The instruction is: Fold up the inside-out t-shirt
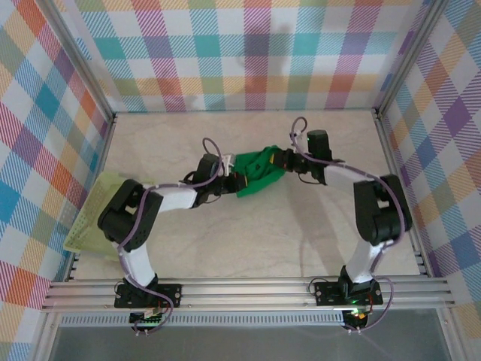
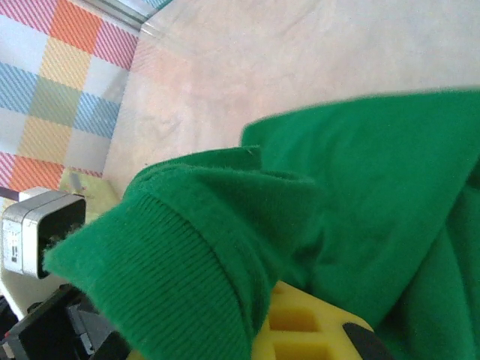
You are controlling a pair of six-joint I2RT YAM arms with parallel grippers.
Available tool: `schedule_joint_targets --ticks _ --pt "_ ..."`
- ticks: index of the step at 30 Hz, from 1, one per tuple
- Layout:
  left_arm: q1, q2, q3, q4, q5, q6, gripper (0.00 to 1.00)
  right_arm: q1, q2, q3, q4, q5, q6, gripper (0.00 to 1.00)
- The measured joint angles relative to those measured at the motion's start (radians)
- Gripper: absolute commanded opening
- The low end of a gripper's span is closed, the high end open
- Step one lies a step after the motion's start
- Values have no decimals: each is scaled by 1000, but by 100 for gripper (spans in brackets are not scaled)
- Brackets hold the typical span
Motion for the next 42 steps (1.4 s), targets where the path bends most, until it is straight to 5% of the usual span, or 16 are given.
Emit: schedule_joint_targets --ticks 11,26,42 --pt "-70 -122 -221 108 -61 -116 0 25 -172 -279 -49 46 85 0" --pt "-81 -142 -118 -53 -196 -136 0 48 -139 -116 -280 147 122 0" --pt "-234 -440 -262 -238 -279 -104 0 156 -470 -286 -411 191 51 0"
